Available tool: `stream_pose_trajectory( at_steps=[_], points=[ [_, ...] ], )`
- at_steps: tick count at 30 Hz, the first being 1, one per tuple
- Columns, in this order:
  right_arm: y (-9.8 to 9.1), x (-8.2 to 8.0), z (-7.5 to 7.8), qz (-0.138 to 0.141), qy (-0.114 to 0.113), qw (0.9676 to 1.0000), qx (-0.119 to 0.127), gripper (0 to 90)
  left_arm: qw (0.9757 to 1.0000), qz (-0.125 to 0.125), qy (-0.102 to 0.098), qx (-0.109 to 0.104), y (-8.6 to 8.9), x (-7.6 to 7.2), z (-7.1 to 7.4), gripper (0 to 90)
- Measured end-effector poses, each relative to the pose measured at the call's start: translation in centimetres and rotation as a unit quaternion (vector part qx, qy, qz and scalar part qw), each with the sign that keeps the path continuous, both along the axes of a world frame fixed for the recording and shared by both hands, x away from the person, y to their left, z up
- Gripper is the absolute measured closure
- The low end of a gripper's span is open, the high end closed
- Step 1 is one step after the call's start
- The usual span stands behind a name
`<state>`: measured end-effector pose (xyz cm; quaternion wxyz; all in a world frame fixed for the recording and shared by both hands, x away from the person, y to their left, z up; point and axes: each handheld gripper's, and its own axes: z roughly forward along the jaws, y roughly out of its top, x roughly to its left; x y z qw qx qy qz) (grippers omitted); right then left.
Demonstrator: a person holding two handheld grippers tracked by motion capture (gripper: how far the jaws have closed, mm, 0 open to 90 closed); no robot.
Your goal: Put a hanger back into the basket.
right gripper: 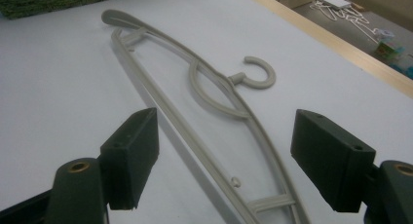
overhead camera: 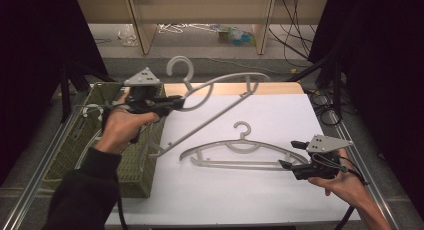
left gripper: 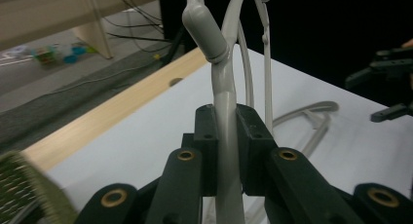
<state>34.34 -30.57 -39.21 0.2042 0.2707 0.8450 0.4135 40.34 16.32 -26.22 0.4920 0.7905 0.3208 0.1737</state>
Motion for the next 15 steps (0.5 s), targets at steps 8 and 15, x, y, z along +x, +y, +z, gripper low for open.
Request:
stream_pose_trajectory(
  at_steps=[8, 15],
  points=[
    [0.2, 0.2, -0.7, -0.007, 0.011, 0.9999, 0.004, 23.4, 0.9975, 0.063, -0.024, 0.022, 6.1, 0.1, 0.6, 80.3],
    [0.5, 0.2, -1.1, -0.007, 0.015, 0.9999, 0.005, 21.0, 0.9924, 0.113, -0.023, 0.041, 10.4, -0.5, -0.6, 80.4]
  ],
)
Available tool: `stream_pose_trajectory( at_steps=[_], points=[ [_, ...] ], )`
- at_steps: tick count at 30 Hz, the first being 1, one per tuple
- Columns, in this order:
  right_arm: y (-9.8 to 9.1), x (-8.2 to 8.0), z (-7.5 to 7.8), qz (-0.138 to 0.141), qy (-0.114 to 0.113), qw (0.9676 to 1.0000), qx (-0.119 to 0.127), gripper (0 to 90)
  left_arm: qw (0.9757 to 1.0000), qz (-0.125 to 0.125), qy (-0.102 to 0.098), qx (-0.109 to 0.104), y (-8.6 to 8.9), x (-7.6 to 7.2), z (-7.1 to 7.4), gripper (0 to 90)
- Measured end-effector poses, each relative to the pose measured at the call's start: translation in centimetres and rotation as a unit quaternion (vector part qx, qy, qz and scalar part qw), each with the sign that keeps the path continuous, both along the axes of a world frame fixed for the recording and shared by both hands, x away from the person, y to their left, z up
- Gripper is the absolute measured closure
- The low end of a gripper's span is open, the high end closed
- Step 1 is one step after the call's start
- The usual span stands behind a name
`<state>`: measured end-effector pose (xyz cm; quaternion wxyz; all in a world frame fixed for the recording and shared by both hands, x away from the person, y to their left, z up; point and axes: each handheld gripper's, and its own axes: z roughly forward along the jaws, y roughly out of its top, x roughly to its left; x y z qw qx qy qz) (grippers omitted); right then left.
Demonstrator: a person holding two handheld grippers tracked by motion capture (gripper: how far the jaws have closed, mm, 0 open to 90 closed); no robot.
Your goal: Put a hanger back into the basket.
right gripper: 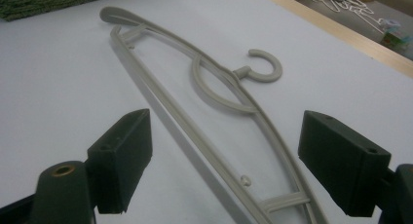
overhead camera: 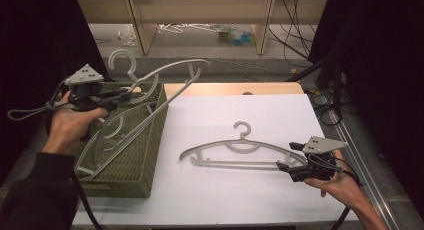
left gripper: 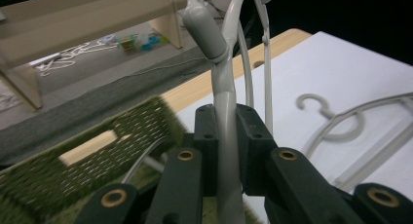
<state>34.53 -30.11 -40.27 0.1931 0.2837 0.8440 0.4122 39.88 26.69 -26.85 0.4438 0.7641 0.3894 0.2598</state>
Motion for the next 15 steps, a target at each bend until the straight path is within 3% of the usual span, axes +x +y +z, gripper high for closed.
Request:
stream_pose_trajectory(
  at_steps=[8, 15],
  points=[
    [0.2, 0.0, -0.1, 0.002, 0.003, 1.0, -0.002, 22.0, 0.9993, 0.034, 0.0, 0.014, 3.8, -0.5, -1.3, 80.4],
    [0.2, 0.0, -0.2, 0.005, 0.006, 1.0, -0.004, 22.2, 0.9969, 0.07, -0.008, 0.034, 6.8, -0.7, -2.7, 80.4]
  ],
)
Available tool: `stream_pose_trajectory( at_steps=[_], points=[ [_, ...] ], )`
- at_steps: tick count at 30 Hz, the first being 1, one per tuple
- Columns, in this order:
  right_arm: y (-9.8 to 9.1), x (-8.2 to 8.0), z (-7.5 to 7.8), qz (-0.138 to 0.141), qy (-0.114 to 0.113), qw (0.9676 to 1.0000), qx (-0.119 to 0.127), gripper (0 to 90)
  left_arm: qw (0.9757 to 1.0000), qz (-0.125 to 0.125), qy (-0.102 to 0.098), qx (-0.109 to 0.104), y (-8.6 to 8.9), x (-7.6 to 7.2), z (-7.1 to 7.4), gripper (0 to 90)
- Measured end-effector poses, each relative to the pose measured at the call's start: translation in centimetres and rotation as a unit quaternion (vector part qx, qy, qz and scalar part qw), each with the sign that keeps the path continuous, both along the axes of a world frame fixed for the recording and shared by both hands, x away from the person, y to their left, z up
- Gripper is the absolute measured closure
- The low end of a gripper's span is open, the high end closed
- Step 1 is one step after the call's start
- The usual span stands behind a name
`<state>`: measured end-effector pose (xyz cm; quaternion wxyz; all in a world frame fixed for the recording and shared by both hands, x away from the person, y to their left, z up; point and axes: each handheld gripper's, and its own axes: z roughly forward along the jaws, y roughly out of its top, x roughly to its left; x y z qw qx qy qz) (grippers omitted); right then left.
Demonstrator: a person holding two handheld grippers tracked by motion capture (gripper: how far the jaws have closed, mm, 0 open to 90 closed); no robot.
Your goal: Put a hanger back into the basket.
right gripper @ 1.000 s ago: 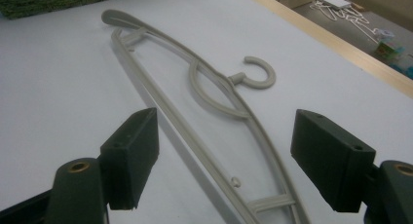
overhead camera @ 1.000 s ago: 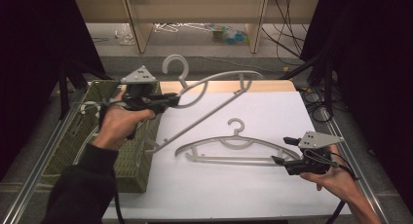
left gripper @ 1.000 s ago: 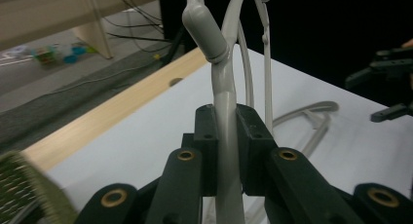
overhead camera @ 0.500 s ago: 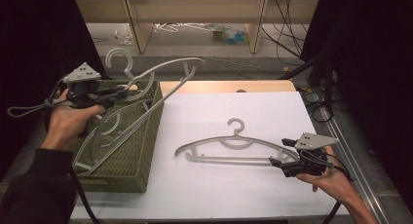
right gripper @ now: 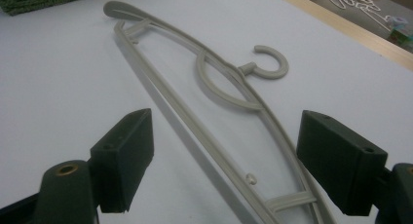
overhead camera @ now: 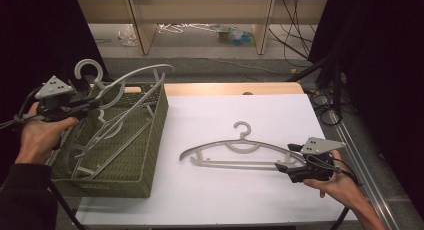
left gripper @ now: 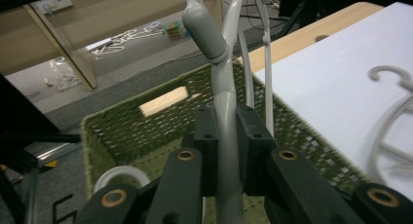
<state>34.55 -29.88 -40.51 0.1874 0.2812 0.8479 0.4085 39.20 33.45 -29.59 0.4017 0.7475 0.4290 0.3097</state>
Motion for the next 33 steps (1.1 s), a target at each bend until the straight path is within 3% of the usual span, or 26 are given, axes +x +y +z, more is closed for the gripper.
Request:
stream_pose_trajectory(
  at_steps=[3, 6, 17, 19, 21, 22, 23, 30, 33],
  points=[
    [-0.1, 0.0, -0.1, 0.0, 0.002, 1.0, 0.001, 22.2, 0.9998, 0.018, -0.002, 0.01, 1.1, 0.0, -0.5, 80.4],
    [-0.1, 0.0, -0.1, 0.001, 0.003, 1.0, 0.0, 22.1, 0.9995, 0.017, -0.003, 0.027, 1.9, 0.0, -1.2, 80.3],
    [-0.1, 0.1, -0.2, 0.003, 0.005, 1.0, -0.004, 22.2, 0.9984, 0.02, 0.026, 0.046, 3.1, 0.6, -4.3, 80.3],
    [-0.1, 0.1, -0.3, 0.003, 0.007, 1.0, -0.004, 22.2, 0.9983, 0.016, 0.037, 0.043, 3.1, 0.8, -5.0, 80.3],
    [-0.1, 0.1, -0.2, 0.003, 0.006, 1.0, -0.004, 22.2, 0.9964, 0.0, 0.056, 0.063, 3.3, 0.9, -5.3, 80.2],
    [-0.1, 0.1, -0.2, 0.004, 0.007, 1.0, -0.004, 22.2, 0.9977, 0.011, 0.054, 0.039, 3.0, 1.0, -5.7, 80.1],
    [-0.1, 0.0, -0.2, 0.004, 0.007, 1.0, -0.005, 22.3, 0.9965, 0.006, 0.064, 0.053, 3.2, 1.0, -5.8, 80.1],
    [0.0, 0.0, -0.5, 0.007, 0.013, 0.9999, -0.008, 22.5, 0.9925, 0.01, 0.11, 0.052, 2.6, 2.4, -7.8, 79.9],
    [-0.1, 0.0, -0.5, 0.005, 0.013, 0.9999, -0.01, 22.5, 0.9914, 0.01, 0.121, 0.049, 2.2, 2.8, -8.6, 79.8]
  ],
)
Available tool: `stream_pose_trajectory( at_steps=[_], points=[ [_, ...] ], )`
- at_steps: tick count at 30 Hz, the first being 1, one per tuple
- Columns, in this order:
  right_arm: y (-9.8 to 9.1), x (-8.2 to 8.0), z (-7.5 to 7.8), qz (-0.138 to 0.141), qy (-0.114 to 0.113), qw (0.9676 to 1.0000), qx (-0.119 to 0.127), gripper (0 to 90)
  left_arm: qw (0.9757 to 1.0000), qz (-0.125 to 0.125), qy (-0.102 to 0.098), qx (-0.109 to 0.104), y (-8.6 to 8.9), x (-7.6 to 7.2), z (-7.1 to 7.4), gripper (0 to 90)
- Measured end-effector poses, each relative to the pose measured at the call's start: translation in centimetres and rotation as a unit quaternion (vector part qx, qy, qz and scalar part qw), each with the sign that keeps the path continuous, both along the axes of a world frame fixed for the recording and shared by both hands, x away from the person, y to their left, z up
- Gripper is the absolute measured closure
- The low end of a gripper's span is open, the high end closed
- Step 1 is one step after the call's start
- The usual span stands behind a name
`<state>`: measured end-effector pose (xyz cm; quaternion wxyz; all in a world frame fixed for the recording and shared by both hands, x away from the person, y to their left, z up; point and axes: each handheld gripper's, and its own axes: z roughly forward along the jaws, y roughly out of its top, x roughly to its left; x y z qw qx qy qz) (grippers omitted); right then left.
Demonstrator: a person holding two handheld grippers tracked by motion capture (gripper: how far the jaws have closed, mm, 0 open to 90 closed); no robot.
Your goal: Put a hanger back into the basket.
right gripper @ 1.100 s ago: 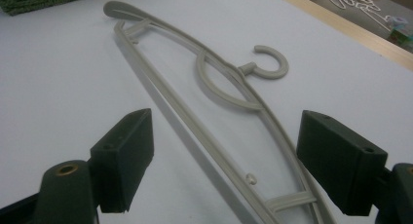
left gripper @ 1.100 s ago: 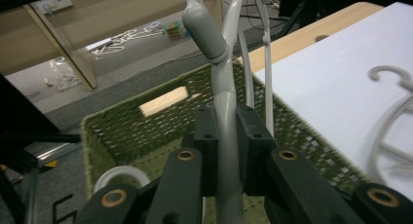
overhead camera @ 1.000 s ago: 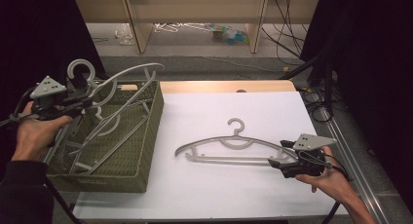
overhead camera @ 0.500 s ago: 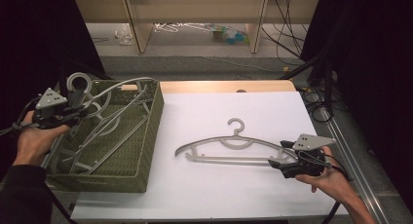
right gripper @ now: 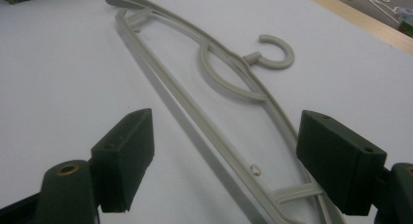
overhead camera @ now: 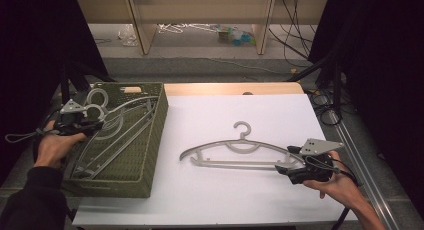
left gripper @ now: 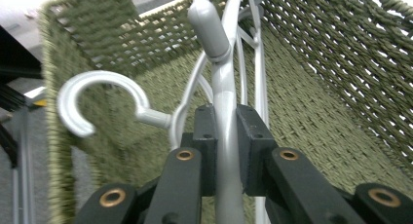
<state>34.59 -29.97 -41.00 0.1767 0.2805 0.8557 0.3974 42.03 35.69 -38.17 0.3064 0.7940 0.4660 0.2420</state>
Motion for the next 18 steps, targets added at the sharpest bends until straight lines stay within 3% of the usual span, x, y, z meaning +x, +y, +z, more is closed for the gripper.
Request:
stream_pose_trajectory(
  at_steps=[3, 6, 10, 12, 16, 18],
  points=[
    [0.0, 0.1, -0.1, -0.001, 0.0, 1.0, 0.0, 22.5, 0.9997, 0.017, 0.008, -0.018, 0.3, 0.1, -0.7, 79.6],
    [0.0, 0.0, -0.1, 0.001, 0.004, 1.0, 0.0, 22.5, 0.9989, 0.031, 0.032, -0.012, 0.4, 0.2, -1.4, 78.9],
    [0.1, 0.0, -0.1, 0.003, 0.002, 1.0, 0.0, 22.5, 0.9977, 0.054, 0.031, -0.027, 0.8, 0.4, -2.0, 76.9],
    [0.1, 0.0, -0.1, 0.0, 0.005, 1.0, 0.0, 22.5, 0.997, 0.065, 0.038, -0.013, 0.8, 0.4, -2.0, 73.8],
    [0.1, 0.0, -0.2, 0.002, 0.006, 1.0, -0.001, 22.4, 0.995, 0.091, 0.041, -0.005, 1.1, 0.3, -2.3, 65.6],
    [0.1, 0.1, -0.3, 0.003, 0.005, 1.0, 0.0, 22.2, 0.9935, 0.11, 0.023, -0.016, 1.2, -0.1, -2.0, 60.7]
  ],
)
